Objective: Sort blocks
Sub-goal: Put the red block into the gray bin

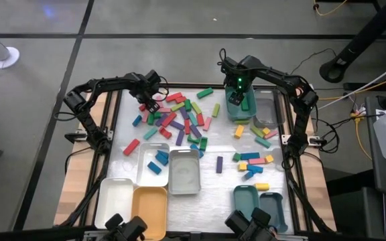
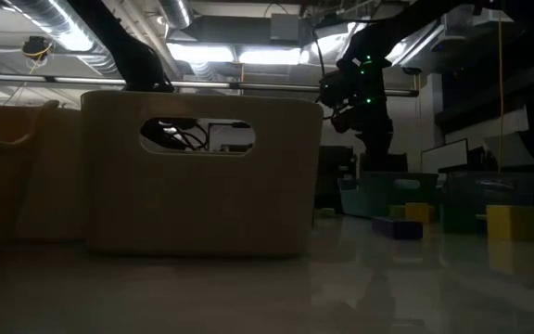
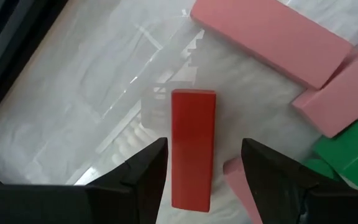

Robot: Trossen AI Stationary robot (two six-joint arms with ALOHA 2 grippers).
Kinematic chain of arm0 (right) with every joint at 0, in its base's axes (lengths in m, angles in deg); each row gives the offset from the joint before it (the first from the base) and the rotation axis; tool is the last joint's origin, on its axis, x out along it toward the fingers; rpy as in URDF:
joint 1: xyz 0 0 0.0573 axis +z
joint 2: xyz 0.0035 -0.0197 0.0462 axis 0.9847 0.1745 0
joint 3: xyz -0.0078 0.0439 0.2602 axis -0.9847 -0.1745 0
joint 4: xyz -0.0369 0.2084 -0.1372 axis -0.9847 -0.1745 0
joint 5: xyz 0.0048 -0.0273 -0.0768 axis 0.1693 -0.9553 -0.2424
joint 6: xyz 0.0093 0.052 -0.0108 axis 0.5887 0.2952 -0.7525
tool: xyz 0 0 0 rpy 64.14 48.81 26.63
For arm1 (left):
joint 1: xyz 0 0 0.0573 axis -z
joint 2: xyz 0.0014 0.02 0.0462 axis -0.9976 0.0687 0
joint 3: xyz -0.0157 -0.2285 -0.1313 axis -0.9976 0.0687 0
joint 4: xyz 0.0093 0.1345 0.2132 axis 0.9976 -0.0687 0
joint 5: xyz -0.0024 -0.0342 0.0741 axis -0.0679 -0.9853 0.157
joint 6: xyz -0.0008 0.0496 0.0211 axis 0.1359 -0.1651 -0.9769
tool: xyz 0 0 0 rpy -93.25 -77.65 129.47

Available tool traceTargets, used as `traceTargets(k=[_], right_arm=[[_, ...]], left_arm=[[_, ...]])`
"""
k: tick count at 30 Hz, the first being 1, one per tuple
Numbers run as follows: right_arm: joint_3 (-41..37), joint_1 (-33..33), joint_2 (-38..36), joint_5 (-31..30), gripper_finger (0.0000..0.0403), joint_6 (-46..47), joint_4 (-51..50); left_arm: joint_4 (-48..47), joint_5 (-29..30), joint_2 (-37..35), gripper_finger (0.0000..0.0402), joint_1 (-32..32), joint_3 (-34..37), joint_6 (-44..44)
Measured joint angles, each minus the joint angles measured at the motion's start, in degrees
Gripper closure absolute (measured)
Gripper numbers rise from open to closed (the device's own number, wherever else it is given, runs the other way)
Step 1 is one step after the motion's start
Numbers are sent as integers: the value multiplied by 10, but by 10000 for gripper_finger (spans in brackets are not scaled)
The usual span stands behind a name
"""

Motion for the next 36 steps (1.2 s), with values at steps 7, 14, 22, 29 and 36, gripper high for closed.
traceTargets(k=[7,14,22,29,36], right_arm=[[0,0,0,0,168,1,0],[0,0,0,0,168,2,0],[0,0,0,0,169,2,0],[0,0,0,0,169,2,0],[0,0,0,0,169,2,0]], left_arm=[[-8,0,0,208,4,-4,-7],[-7,0,1,208,4,-44,-7],[-8,-39,20,208,-5,-46,-21],[-12,-21,31,208,-8,-47,-19],[-23,-15,31,208,-24,-47,-7]])
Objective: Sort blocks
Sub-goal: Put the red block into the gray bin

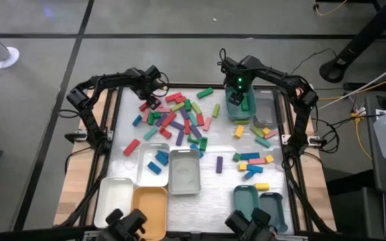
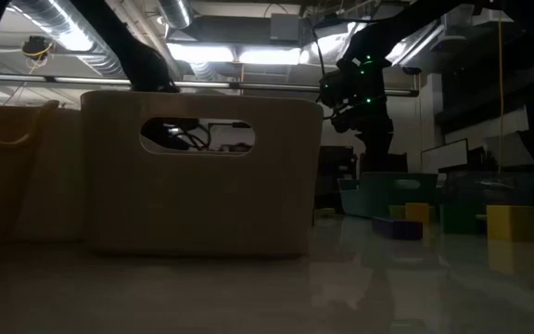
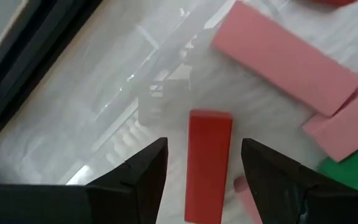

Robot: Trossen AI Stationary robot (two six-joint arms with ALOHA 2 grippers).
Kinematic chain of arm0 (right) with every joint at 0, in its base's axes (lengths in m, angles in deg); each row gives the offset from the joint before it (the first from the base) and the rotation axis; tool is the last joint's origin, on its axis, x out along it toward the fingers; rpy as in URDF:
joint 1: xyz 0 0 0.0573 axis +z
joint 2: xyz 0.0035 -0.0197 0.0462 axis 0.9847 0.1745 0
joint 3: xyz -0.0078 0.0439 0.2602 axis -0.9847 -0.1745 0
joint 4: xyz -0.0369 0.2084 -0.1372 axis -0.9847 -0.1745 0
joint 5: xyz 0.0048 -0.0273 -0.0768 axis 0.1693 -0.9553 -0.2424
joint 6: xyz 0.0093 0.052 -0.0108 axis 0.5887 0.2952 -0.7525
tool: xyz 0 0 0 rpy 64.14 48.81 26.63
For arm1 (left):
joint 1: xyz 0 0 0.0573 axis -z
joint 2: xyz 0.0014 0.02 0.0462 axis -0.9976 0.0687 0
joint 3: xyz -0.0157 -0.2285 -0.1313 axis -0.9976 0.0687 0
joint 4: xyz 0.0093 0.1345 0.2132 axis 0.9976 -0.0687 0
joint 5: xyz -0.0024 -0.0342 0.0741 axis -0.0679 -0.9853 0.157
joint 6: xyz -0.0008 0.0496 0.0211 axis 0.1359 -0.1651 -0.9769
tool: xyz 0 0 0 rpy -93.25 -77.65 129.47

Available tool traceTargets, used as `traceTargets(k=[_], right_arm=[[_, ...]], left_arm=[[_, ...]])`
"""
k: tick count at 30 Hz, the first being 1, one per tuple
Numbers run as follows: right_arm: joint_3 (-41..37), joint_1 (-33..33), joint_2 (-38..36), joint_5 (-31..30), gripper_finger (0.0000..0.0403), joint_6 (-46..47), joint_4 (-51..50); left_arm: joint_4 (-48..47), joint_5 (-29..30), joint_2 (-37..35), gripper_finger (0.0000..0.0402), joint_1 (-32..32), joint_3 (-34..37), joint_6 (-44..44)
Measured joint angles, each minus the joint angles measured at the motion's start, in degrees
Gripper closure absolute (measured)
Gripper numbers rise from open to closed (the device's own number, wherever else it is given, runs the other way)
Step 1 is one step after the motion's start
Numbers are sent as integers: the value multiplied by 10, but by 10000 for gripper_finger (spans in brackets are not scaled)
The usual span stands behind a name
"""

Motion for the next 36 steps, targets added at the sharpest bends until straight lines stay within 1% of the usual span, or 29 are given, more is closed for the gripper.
traceTargets(k=[7,11,14,19,22,26,32,36], right_arm=[[0,0,0,0,169,0,0],[0,0,0,0,169,0,0],[0,0,0,1,169,0,0],[0,0,0,25,169,0,0],[0,0,0,40,169,0,0],[0,0,0,49,169,0,0],[0,0,0,49,169,0,0],[0,0,0,49,169,0,0]], left_arm=[[-14,-4,-1,208,-2,-3,-3],[-62,-15,-1,208,3,-23,-2],[-59,-21,-1,208,13,-38,5],[18,-62,-1,208,48,-41,-30],[44,-86,-2,208,73,-41,-49],[44,-96,-2,208,111,-41,-29],[47,-97,0,208,172,-41,-15],[49,-95,6,208,199,-38,-1]])
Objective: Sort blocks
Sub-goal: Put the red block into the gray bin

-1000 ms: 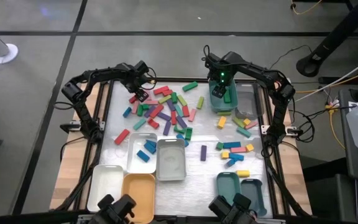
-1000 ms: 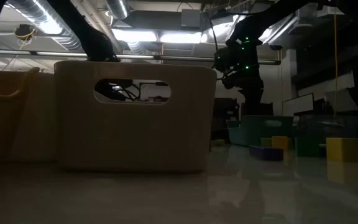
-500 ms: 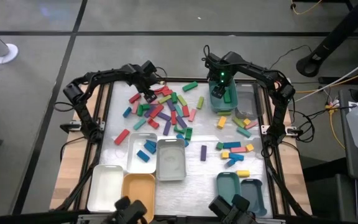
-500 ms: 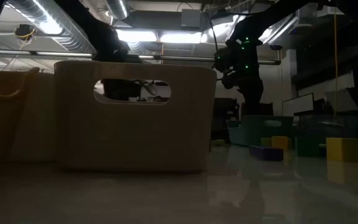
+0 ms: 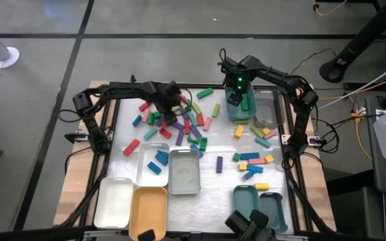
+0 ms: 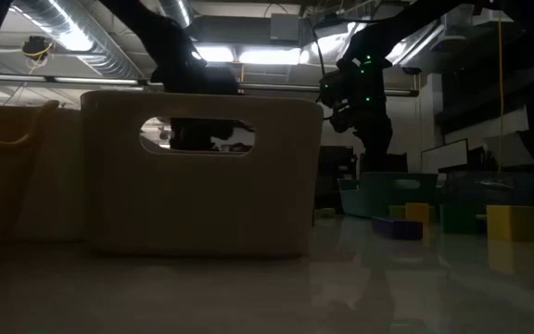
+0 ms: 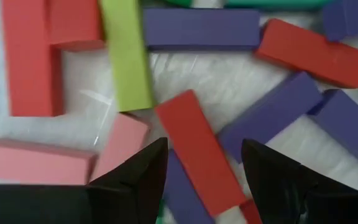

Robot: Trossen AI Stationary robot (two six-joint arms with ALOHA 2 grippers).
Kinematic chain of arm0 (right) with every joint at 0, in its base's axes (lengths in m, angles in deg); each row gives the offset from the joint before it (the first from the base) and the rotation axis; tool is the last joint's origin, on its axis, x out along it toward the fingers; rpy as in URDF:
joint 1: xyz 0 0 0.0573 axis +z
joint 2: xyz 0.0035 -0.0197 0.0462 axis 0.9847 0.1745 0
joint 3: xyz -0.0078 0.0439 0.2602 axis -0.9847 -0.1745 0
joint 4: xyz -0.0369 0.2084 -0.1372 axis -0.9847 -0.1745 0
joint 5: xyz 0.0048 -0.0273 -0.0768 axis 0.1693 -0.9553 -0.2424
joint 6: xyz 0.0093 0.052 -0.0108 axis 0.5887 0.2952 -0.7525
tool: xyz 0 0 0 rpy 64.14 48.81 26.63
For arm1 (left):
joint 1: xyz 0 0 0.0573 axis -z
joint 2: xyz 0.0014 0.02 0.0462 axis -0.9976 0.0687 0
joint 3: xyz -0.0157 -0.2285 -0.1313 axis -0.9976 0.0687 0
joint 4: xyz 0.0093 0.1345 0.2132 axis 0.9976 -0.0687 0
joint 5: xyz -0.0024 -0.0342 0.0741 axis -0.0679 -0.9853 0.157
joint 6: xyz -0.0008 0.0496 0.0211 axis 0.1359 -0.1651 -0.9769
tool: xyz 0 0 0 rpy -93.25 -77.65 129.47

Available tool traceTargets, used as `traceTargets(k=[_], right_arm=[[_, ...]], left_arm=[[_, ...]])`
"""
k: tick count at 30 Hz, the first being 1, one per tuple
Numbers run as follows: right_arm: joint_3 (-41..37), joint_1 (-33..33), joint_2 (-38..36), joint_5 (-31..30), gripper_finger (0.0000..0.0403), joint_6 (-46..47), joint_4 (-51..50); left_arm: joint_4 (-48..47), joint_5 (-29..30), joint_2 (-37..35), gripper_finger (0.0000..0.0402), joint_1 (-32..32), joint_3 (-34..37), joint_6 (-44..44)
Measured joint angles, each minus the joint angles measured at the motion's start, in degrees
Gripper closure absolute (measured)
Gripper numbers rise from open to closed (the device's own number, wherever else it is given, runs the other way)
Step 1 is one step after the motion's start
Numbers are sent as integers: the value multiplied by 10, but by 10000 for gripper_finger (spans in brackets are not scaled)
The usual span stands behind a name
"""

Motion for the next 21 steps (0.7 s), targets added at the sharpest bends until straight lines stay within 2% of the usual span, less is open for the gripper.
traceTargets(k=[8,13,21], right_arm=[[0,0,0,0,169,0,0],[0,0,0,0,169,0,0],[0,0,0,0,169,0,0]], left_arm=[[21,51,36,208,11,1,30],[50,55,38,208,11,1,56],[21,55,38,208,13,1,70]])
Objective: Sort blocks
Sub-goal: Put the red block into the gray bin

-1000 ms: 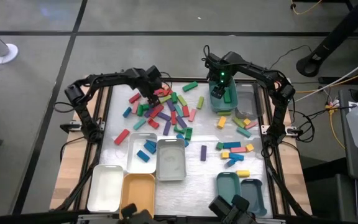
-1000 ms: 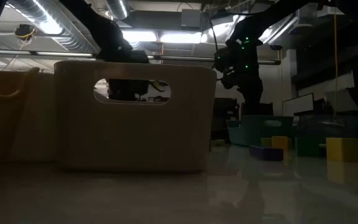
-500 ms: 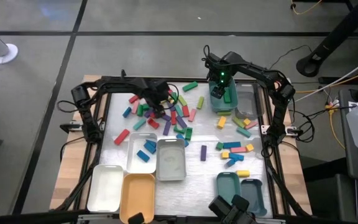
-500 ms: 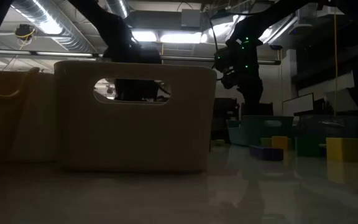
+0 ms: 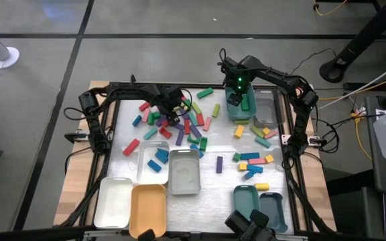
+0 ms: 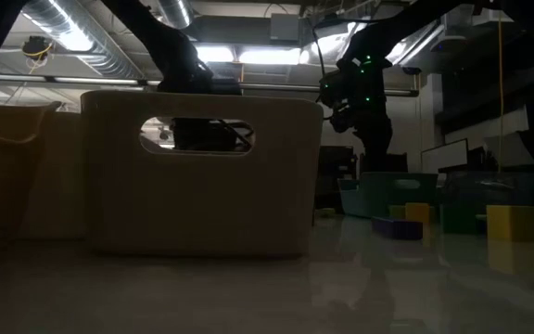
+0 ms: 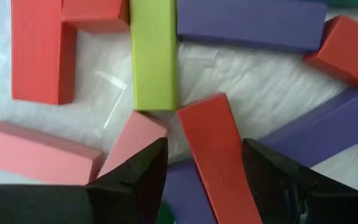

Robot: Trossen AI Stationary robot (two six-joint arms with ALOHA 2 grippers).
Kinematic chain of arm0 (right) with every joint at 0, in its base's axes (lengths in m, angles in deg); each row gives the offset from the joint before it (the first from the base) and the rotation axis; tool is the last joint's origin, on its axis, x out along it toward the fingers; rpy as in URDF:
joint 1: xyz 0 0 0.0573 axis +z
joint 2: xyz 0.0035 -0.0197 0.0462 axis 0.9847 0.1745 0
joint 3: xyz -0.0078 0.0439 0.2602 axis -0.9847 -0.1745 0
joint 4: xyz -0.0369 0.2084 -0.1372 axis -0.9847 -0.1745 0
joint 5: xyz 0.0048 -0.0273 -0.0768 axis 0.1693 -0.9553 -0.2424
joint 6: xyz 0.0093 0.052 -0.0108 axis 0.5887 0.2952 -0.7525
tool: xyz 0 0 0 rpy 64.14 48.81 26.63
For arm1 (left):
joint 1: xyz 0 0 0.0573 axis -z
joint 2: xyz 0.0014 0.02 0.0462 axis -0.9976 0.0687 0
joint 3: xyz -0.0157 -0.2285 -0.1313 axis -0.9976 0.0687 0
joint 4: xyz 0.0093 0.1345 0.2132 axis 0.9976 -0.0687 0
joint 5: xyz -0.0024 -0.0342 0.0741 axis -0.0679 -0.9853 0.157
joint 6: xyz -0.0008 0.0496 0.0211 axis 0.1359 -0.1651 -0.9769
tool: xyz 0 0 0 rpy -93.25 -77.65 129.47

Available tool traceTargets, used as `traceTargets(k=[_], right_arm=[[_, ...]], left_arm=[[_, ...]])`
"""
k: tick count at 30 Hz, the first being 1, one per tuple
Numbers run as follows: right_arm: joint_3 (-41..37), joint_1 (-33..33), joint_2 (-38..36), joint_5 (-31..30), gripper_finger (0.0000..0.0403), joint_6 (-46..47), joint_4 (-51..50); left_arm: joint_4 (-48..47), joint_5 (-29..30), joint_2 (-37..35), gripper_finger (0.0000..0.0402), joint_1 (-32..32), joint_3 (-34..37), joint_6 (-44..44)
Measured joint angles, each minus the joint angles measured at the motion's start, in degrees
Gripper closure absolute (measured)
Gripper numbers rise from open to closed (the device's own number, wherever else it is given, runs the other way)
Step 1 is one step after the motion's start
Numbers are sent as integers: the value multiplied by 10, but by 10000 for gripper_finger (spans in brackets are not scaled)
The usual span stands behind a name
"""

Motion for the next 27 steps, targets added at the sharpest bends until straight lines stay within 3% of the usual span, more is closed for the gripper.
traceTargets(k=[23,27], right_arm=[[0,0,0,0,169,0,0],[0,0,0,0,169,0,0]], left_arm=[[14,29,26,208,13,0,50],[15,32,26,225,13,0,47]])
